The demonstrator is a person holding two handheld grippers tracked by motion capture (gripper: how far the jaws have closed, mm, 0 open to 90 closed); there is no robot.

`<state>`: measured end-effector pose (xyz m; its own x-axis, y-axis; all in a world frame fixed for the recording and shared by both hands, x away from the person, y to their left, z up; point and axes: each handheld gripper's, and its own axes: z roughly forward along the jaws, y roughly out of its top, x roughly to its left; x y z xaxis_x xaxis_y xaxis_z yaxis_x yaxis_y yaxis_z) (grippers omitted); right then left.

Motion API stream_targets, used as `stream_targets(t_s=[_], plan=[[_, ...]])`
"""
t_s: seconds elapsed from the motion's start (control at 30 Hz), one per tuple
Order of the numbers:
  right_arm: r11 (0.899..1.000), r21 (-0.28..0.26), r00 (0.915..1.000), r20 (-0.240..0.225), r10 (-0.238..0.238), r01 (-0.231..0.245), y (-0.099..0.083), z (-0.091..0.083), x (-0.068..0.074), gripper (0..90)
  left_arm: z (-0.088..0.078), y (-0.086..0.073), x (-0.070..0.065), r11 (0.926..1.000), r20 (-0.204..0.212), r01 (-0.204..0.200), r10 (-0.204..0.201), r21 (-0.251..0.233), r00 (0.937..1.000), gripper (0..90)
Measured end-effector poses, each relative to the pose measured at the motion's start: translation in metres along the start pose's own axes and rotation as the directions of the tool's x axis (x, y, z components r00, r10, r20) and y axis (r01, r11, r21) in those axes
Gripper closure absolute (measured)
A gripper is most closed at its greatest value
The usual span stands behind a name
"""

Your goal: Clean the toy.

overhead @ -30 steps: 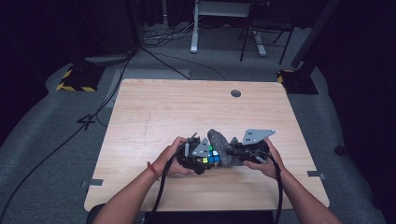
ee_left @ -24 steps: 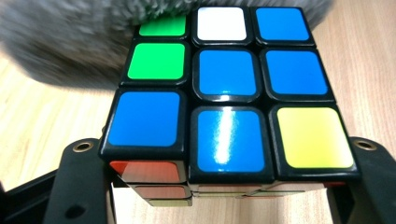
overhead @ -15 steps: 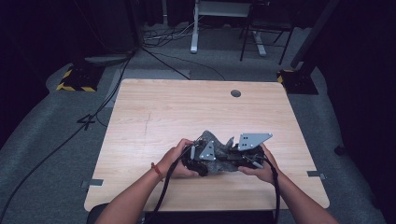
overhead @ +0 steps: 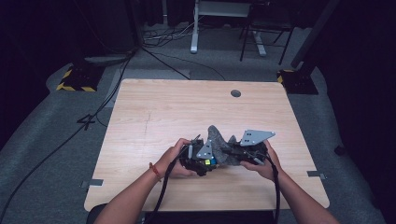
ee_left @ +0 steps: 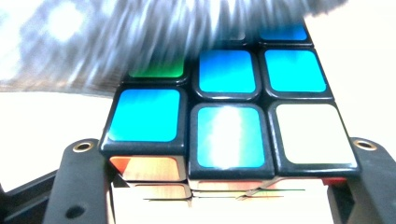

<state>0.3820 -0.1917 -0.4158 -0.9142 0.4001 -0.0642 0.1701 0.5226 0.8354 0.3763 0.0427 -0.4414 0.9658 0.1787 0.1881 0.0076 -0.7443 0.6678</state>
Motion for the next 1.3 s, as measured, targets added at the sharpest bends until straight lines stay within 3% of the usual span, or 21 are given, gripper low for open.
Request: stream_targets(t_s=[0.17, 0.23, 0.4, 0.67, 0.73, 0.8, 0.9, 1.0, 1.1, 1.2, 1.3], plan=[[0.999, 0.041, 0.9995, -0.004, 0.031, -0.031, -0.013, 0.002, -0.009, 79.4, -0.009, -0.001, 0.002, 0.9988, -0.010, 0.016, -0.017, -0.046, 0.9998, 33.8], [0.998, 0.047, 0.9991, -0.018, 0.037, -0.036, -0.016, 0.005, -0.009, 79.4, -0.010, -0.001, 0.003, 0.9977, 0.006, 0.029, -0.029, -0.061, 0.9996, 33.8], [0.998, -0.013, 0.9947, -0.088, 0.052, -0.054, -0.014, 0.003, -0.007, 79.3, -0.009, 0.000, 0.002, 0.9971, 0.004, 0.019, -0.019, -0.074, 0.9998, 33.7], [0.993, -0.114, 0.9911, -0.132, 0.017, -0.032, -0.005, -0.007, -0.001, 79.5, -0.002, 0.000, 0.002, 0.9989, 0.000, 0.012, -0.012, -0.046, 0.9999, 32.8], [0.991, -0.132, 0.9860, -0.167, 0.004, -0.026, -0.001, -0.006, 0.003, 79.5, 0.002, 0.001, -0.001, 0.9988, 0.006, -0.014, 0.014, -0.047, 0.9999, 33.0], [0.991, -0.132, 0.9846, -0.174, -0.011, -0.012, 0.001, -0.003, 0.007, 79.5, 0.003, 0.002, -0.003, 0.9987, -0.015, -0.023, 0.022, -0.045, 0.9996, 33.1], [0.990, -0.140, 0.9898, -0.142, 0.002, -0.022, 0.000, -0.005, 0.004, 79.6, -0.002, 0.001, -0.001, 0.9976, -0.018, -0.007, 0.006, -0.068, 0.9998, 33.4], [0.993, -0.114, 0.9936, -0.110, 0.025, -0.037, -0.004, -0.006, -0.001, 79.6, -0.004, 0.002, -0.001, 0.9972, -0.018, -0.009, 0.008, -0.074, 0.9998, 33.5], [0.999, -0.040, 0.9979, -0.065, 0.007, -0.010, -0.006, -0.001, -0.003, 79.6, -0.004, 0.003, -0.002, 0.9970, -0.010, -0.016, 0.015, -0.075, 0.9998, 33.5], [1.000, 0.010, 0.9973, -0.067, 0.029, -0.028, -0.009, 0.004, -0.006, 79.6, -0.006, 0.003, -0.002, 0.9958, -0.016, -0.017, 0.016, -0.090, 0.9997, 33.5], [0.999, 0.015, 0.9963, -0.080, 0.032, -0.031, -0.010, 0.003, -0.006, 79.7, -0.009, 0.003, -0.002, 0.9945, -0.016, -0.013, 0.011, -0.104, 0.9998, 33.5]])
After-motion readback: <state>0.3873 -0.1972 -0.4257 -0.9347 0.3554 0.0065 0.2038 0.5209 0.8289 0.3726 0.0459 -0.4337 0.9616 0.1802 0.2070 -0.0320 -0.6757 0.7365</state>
